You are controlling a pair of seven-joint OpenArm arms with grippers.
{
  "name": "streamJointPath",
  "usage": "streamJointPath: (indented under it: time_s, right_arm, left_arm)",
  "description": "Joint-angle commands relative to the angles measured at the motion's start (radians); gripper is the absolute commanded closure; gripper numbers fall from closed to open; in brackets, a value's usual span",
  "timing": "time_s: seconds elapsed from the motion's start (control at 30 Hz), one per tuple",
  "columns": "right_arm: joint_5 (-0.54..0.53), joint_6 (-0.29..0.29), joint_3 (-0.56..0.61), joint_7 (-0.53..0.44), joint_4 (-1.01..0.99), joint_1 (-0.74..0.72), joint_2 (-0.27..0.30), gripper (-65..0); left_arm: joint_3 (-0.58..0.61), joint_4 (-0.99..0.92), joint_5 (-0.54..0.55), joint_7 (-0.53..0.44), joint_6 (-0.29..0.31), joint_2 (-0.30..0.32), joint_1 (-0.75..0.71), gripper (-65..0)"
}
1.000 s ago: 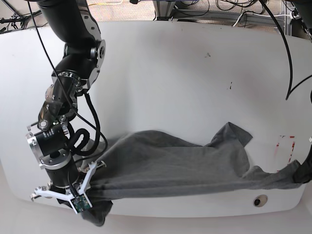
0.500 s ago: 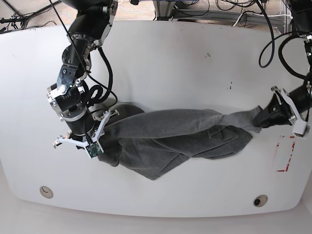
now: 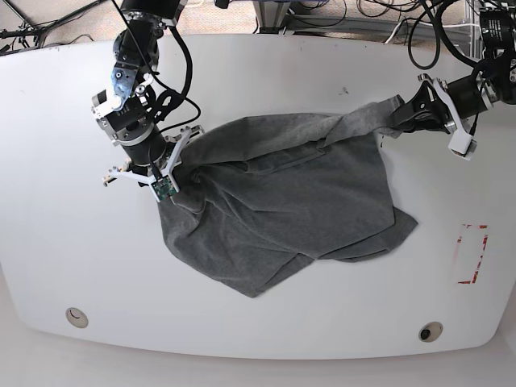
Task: Fold the T-shirt properly
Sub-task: 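Lay the T-shirt back down, pulling it toward the robot with both grippers, then release the sleeve and move the left gripper to the T-shirt's side edge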
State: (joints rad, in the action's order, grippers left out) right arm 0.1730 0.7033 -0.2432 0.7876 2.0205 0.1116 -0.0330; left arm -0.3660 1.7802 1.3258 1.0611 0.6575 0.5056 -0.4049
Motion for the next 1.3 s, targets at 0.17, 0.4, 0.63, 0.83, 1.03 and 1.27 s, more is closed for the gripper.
streamJointPath:
  time_s: [0.17, 0.4, 0.63, 0.83, 1.03, 1.27]
  right_arm:
    - [-0.014, -0.005, -0.002, -0.076, 0.019, 0.073, -0.014, 0.0]
    - [-0.014, -0.005, -0.002, -0.119, 0.019, 0.101, -0.017, 0.0]
    - [-0.014, -0.005, -0.002, -0.119, 0.018, 0.098, -0.034, 0.0]
    - [-0.014, -0.005, -0.002, -0.121, 0.018, 0.090, -0.038, 0.0]
    - [-0.016, -0.005, 0.000, -0.121, 0.012, 0.073, -0.061, 0.0]
    - [-0.014, -0.005, 0.000, -0.121, 0.006, 0.049, -0.074, 0.0]
  left_arm:
    - [-0.017, 0.014, -0.067, -0.025, 0.009, 0.021, -0.041, 0.0]
    - [-0.017, -0.009, -0.101, 0.001, 0.003, 0.018, -0.038, -26.9]
    - [-0.009, -0.113, -0.101, 0.001, 0.002, 0.017, 0.024, -56.4]
    - [-0.009, -0.285, -0.101, 0.001, 0.002, 0.018, 0.195, -57.1]
    - [-0.001, -0.494, -0.101, 0.001, 0.003, 0.020, 0.400, -57.1]
    - [0.046, -0.693, -0.188, 0.001, 0.005, 0.017, 0.621, -57.1]
